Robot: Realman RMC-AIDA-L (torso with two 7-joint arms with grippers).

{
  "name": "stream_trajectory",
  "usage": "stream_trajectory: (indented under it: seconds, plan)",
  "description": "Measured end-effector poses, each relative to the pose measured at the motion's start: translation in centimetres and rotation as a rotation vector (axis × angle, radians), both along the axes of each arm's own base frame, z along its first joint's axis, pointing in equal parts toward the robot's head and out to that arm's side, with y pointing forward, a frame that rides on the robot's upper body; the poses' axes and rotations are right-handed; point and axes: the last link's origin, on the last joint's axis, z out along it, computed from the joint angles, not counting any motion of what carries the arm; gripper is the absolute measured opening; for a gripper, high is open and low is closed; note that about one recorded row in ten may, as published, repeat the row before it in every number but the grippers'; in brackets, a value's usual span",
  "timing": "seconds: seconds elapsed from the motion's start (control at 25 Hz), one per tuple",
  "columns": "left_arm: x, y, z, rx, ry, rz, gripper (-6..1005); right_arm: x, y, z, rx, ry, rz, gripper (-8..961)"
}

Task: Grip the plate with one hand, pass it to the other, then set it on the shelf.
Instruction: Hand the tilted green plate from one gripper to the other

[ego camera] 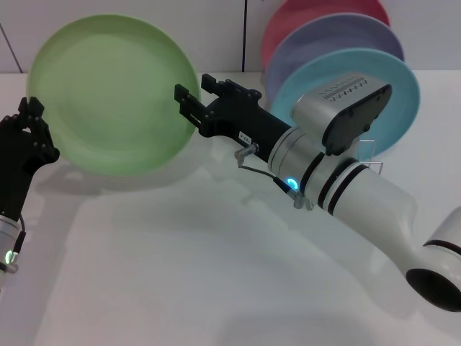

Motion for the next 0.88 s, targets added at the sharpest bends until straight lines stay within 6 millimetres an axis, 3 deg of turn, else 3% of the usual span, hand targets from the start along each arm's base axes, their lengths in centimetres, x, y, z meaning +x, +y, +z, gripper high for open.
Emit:
stream_trajectory:
  seconds: [0.36,0.56,0.88]
  plan:
    - [0.06,0.31,0.14,0.004,0.005,-0.001,42,0.07,-0.05,-0.04,-0.002,0.001,-0.004,437]
    - [-0.02,0.44,0.31,0.012,0.004,0.006,43,0.15,-0.06,-0.06,-0.009,0.013,-0.016,326]
    - [-0.21,0.51,0.33,0.016,-0.001,0.023,43,0.08,0.08,0.02,-0.011,0.022,-0.024,322]
